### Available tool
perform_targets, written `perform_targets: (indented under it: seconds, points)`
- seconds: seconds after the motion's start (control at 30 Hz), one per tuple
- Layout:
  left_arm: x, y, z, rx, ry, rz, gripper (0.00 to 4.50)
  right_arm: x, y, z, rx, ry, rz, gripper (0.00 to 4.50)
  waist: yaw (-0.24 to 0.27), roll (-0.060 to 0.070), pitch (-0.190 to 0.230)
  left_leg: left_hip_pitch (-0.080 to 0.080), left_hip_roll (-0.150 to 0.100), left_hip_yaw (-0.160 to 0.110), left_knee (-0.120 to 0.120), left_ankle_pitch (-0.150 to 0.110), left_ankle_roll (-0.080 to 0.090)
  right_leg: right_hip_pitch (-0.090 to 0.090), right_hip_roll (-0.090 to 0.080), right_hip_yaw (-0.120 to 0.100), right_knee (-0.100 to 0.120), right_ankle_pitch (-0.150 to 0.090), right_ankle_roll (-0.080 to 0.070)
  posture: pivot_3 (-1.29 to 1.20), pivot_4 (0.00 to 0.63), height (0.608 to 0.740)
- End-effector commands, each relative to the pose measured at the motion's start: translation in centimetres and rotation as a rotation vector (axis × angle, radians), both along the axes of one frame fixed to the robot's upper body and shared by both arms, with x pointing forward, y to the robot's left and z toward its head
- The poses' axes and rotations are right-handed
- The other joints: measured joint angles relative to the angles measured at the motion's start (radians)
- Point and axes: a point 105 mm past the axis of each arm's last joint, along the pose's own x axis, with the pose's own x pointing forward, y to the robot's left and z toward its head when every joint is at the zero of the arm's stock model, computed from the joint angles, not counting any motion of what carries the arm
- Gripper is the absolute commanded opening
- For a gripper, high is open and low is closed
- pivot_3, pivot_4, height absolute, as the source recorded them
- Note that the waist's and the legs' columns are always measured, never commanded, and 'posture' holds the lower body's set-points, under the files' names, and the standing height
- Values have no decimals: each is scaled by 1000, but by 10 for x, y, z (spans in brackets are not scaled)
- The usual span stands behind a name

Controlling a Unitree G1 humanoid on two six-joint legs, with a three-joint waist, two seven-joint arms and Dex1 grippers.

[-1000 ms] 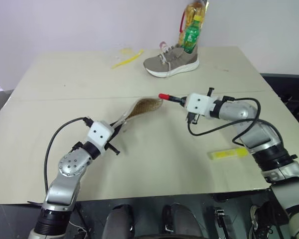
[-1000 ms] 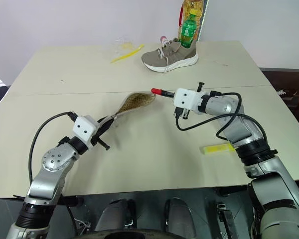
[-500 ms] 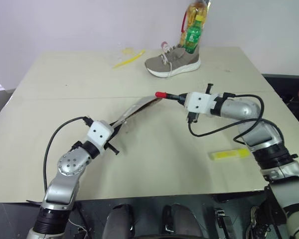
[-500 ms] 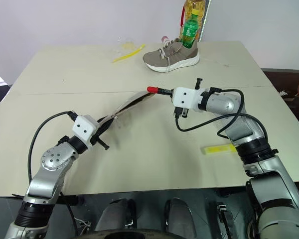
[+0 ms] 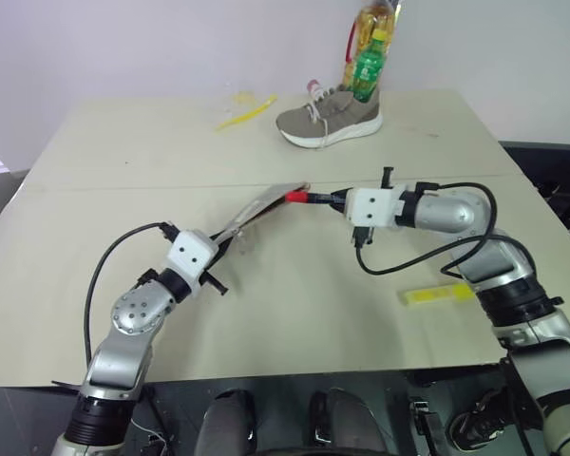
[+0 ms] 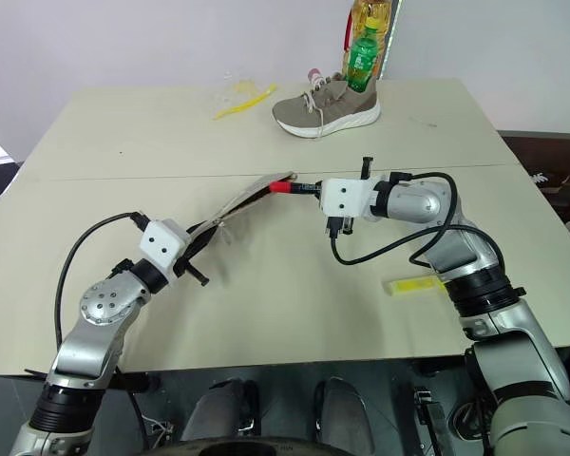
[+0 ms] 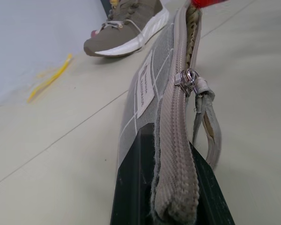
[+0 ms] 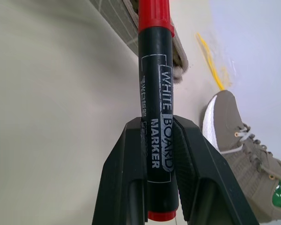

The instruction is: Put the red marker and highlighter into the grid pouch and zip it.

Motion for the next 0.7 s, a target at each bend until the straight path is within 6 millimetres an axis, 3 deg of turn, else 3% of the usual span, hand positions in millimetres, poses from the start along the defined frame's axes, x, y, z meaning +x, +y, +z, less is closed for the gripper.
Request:
perform_targets:
  seconds: [0.03, 0.47, 0.7]
  points:
    - [-5, -6, 8, 8, -39, -35, 0, 1, 6, 15, -18, -71, 22, 268, 0, 0, 0, 0, 0, 0, 0, 0, 0, 0, 0, 0, 0, 0, 0, 0, 150, 702]
    - [-12, -26, 5, 131, -35, -193, 0, -8, 19, -3, -299, -141, 152, 268, 0, 0, 0, 0, 0, 0, 0, 0, 0, 0, 0, 0, 0, 0, 0, 0, 150, 702]
    - [-12, -40, 7, 130, -32, -246, 0, -29, 62, -8, -262, -135, 302, 268, -1, 0, 0, 0, 0, 0, 1, 1, -2, 0, 1, 0, 1, 0, 0, 0, 150, 702]
